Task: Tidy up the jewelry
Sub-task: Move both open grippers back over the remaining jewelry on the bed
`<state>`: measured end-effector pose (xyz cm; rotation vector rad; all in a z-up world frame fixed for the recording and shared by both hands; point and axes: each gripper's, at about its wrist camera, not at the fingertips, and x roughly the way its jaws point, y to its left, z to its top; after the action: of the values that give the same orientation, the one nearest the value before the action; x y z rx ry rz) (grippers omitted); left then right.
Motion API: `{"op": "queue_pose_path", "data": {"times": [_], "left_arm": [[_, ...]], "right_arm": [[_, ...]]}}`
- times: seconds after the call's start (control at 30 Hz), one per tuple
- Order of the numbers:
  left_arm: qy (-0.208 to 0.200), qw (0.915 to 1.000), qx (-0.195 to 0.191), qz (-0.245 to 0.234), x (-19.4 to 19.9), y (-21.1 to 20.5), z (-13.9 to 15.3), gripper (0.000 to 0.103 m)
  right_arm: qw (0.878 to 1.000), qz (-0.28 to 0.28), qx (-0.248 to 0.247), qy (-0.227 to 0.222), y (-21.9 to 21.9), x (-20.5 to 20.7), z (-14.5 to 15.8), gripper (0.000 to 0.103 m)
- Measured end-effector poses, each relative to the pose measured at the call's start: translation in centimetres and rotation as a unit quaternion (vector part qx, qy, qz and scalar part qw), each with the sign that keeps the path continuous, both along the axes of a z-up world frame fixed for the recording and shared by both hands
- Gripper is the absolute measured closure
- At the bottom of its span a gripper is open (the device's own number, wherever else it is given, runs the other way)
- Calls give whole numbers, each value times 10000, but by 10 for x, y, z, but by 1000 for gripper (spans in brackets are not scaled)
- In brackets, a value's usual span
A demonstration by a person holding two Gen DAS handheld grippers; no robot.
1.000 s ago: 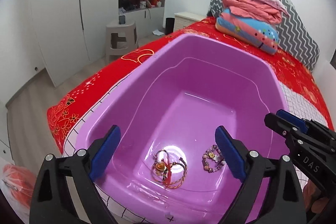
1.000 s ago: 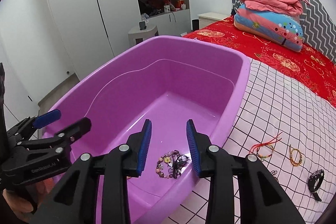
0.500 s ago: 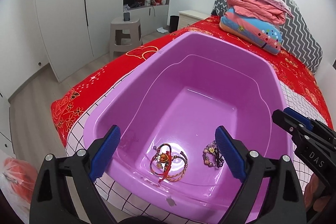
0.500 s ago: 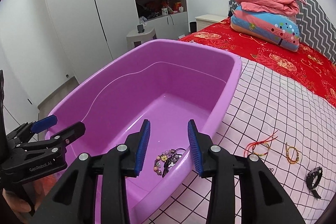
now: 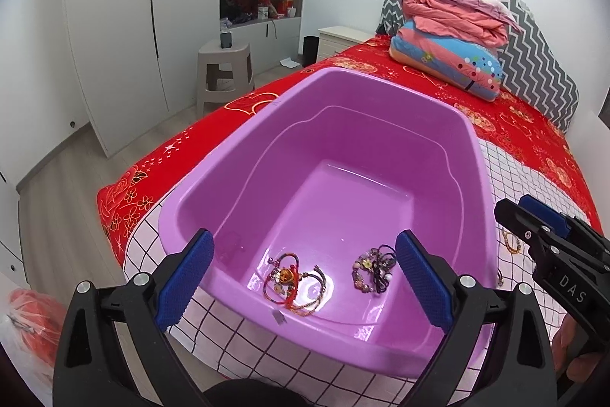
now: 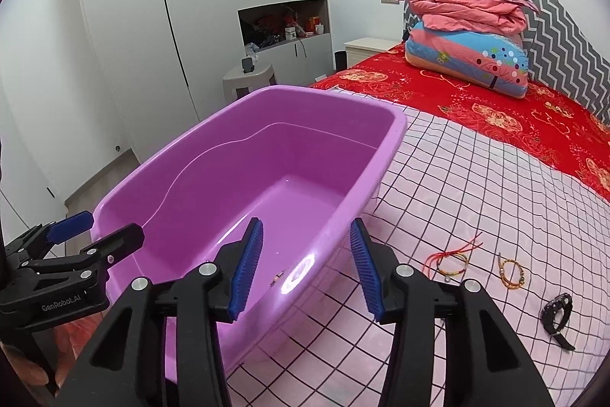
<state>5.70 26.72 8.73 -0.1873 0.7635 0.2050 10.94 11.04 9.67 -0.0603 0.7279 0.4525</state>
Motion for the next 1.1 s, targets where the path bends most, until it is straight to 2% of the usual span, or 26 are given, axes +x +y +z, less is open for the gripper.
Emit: {"op": "queue_pose_path", "data": {"times": [0.43,0.77,1.1], "left_arm": [[-34,9995,44,-325,-23,-41,6,7],[-70,9967,69,-811,-36,-99,6,7],[-8,9881,155,-1528,-47,-172,-7,7]], "right_arm": [[9985,-497,248,-32,-60,-39,-2,45],[9920,-1223,304,107,-141,-80,-29,45],[9793,-2002,164,250,-225,-116,-62,45]]}}
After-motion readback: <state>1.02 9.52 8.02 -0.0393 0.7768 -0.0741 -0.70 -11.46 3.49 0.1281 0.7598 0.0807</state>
